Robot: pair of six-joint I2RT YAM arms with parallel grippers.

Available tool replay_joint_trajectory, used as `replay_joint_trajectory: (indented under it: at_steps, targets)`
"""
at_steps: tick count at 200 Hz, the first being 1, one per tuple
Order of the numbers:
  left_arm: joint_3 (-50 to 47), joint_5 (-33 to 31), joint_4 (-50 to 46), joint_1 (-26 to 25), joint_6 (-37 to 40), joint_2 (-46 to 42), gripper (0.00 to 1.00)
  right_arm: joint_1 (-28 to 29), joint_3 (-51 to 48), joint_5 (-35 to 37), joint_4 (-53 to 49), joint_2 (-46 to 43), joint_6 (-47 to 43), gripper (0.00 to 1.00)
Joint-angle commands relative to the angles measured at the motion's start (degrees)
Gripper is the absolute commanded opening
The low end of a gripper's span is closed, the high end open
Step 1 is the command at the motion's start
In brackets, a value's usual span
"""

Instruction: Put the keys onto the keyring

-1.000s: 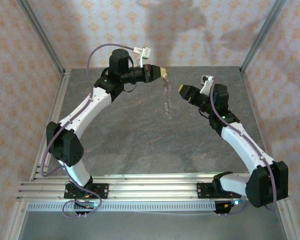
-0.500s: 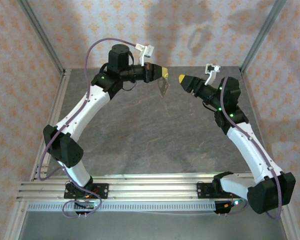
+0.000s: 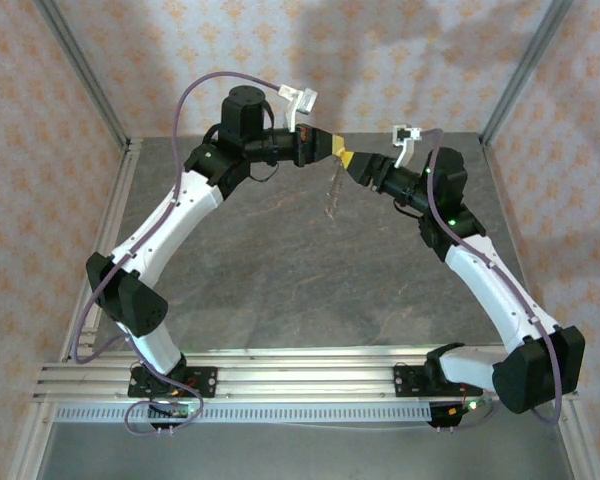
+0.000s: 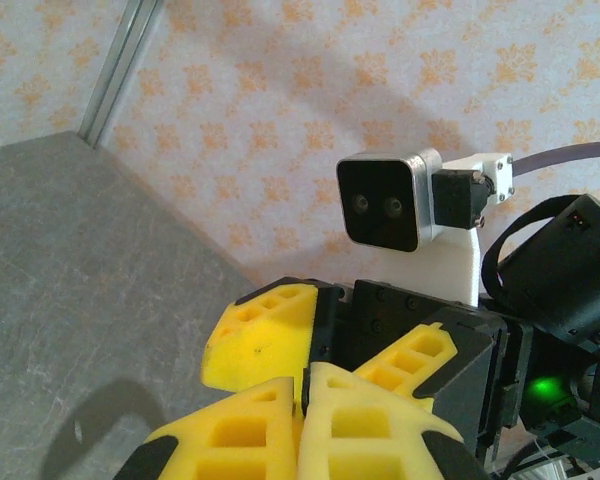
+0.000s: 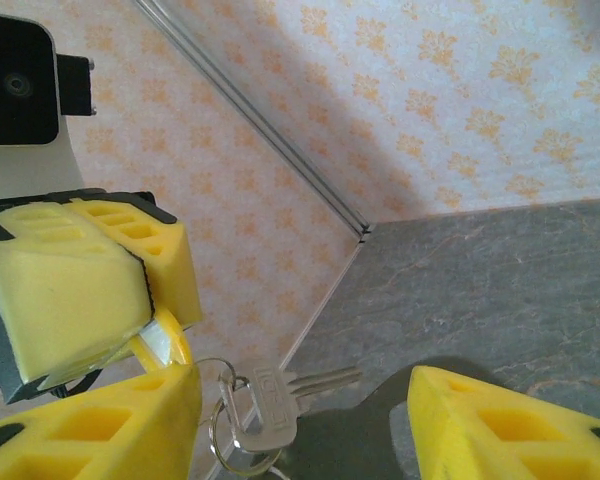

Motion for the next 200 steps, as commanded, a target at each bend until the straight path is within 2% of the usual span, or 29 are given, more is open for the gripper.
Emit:
replay_joint_trajectory:
  at_steps: [1, 118, 190, 200]
  targets:
    - [2.90, 0.01, 0.59, -1.16, 1.30, -0.83, 0.00, 1.14, 1.81, -1.45, 0.26, -0.97, -2.19, 0.57]
    - [5.36, 0.00, -1.23, -2.88, 1.95, 0.73, 0.00, 2.52, 2.47, 0.77, 0.30, -0.48, -3.21, 0.57]
    - [6.68, -2.63, -3.17, -3.51, 2.22, 1.87, 0.00, 2.70, 1.78, 0.07, 0.87, -0.92, -3.46, 0.58]
    - [7.19, -3.20, -4.01, -3.48, 2.52, 2.07, 0.00, 2.70, 1.28, 0.67, 0.68, -3.26, -3.76, 0.58]
